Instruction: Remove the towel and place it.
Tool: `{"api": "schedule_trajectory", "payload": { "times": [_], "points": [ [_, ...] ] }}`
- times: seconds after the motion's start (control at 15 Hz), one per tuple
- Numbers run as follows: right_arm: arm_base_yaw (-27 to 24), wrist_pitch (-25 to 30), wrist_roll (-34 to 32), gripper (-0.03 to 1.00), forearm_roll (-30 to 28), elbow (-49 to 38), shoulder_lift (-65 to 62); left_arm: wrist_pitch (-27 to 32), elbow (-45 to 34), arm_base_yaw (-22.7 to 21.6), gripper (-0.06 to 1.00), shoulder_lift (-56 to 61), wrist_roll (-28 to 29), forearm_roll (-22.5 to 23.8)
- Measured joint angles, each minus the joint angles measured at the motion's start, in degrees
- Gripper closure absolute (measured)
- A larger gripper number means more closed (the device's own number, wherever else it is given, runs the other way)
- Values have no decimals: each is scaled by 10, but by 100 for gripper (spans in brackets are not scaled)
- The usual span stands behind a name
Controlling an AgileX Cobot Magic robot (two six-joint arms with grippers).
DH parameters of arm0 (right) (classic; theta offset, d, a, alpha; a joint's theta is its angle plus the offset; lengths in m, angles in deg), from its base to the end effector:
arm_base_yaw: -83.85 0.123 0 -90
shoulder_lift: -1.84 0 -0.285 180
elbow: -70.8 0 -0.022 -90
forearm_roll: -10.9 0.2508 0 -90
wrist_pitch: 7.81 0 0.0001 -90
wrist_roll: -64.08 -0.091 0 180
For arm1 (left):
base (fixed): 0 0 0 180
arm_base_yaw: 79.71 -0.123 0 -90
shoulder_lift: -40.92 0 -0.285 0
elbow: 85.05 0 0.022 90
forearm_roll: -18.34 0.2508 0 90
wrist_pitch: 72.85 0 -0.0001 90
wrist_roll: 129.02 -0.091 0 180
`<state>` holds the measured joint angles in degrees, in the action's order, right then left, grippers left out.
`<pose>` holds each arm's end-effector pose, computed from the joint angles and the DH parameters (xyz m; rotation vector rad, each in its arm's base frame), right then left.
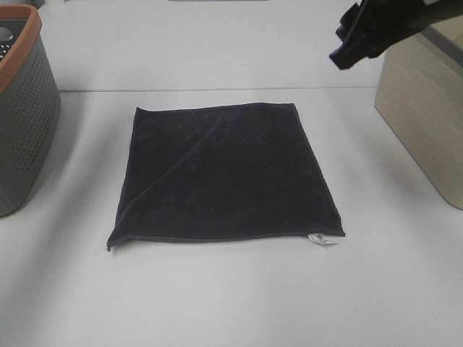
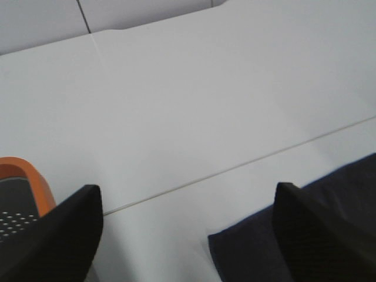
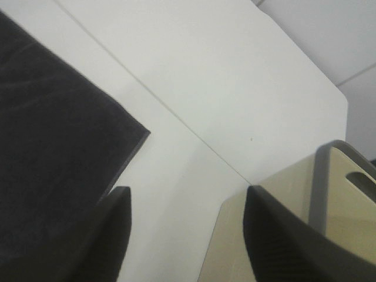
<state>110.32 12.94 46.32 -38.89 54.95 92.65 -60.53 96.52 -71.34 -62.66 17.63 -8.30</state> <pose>0.3029 0.1233 0.3128 -0.8454 1.9182 -0.3261 0.3946 -0.0669 0.3338 0.3297 1.9451 -0.1074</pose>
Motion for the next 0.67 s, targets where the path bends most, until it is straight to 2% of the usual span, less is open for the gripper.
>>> {"api": "schedule_trajectory", "payload": {
  "times": [0.07, 0.13, 0.2, 0.27, 0.33, 0.47, 0.6, 0.67],
  "points": [
    [0, 34, -46, 39, 0, 29, 0, 0, 14, -5, 21, 0, 84, 78],
    [-17, 91, -118, 39, 13, 89, 2, 45, 44, -29, 22, 0, 242, 202],
    [-26, 102, -124, 39, 28, 105, 4, 70, 52, -37, 22, 0, 277, 231],
    [-48, 117, -122, 39, 70, 135, 9, 123, 70, -49, 22, 0, 329, 280],
    [-76, 127, -92, 39, 136, 162, 16, 186, 88, -61, 22, 0, 355, 318],
    [-123, 148, 25, 39, 285, 210, 25, 293, 129, -79, 22, 0, 368, 343],
    [-162, 232, 140, 39, 422, 270, 44, 398, 165, -84, 22, 0, 356, 345],
    [-172, 294, 178, 39, 446, 307, 57, 439, 180, -84, 22, 0, 348, 343]
  ]
}}
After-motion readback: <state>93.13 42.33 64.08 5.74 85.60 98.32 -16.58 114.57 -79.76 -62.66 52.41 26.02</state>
